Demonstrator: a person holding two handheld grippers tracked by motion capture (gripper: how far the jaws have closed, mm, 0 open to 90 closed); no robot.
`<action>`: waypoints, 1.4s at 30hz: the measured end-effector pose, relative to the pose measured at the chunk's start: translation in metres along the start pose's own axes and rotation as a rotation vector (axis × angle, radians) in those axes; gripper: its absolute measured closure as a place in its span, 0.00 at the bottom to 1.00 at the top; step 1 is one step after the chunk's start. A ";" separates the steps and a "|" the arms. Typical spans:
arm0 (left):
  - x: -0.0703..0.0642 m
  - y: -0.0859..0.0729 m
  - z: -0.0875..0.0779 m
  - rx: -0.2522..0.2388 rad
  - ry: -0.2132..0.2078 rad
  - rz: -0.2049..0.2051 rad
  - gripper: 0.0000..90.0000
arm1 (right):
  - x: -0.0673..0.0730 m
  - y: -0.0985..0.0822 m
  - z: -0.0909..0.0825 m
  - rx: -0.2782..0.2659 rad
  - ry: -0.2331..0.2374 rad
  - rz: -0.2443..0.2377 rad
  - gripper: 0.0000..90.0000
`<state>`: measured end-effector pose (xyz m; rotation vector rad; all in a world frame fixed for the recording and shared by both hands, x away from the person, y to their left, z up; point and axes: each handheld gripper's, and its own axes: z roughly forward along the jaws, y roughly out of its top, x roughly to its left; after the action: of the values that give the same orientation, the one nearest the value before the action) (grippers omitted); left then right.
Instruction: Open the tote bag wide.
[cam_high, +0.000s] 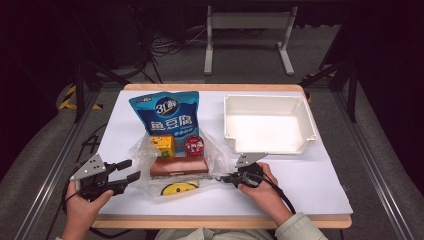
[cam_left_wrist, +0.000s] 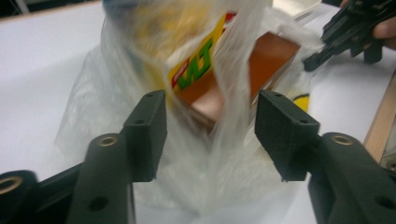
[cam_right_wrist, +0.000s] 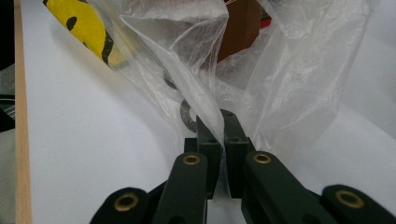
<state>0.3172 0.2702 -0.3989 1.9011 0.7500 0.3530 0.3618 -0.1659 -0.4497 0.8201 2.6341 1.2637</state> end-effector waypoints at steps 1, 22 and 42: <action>-0.002 0.002 0.002 0.004 -0.007 0.009 0.54 | 0.000 0.000 0.000 0.000 0.000 0.000 0.99; 0.009 -0.031 0.016 0.249 -0.057 -0.102 1.00 | 0.001 -0.001 -0.003 0.002 0.011 0.000 0.99; 0.013 -0.048 0.025 0.335 -0.056 -0.121 0.99 | -0.008 -0.012 -0.013 -0.010 -0.013 0.057 0.94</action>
<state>0.3248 0.2745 -0.4541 2.1552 0.9262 0.1006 0.3591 -0.1851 -0.4516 0.9053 2.6102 1.2791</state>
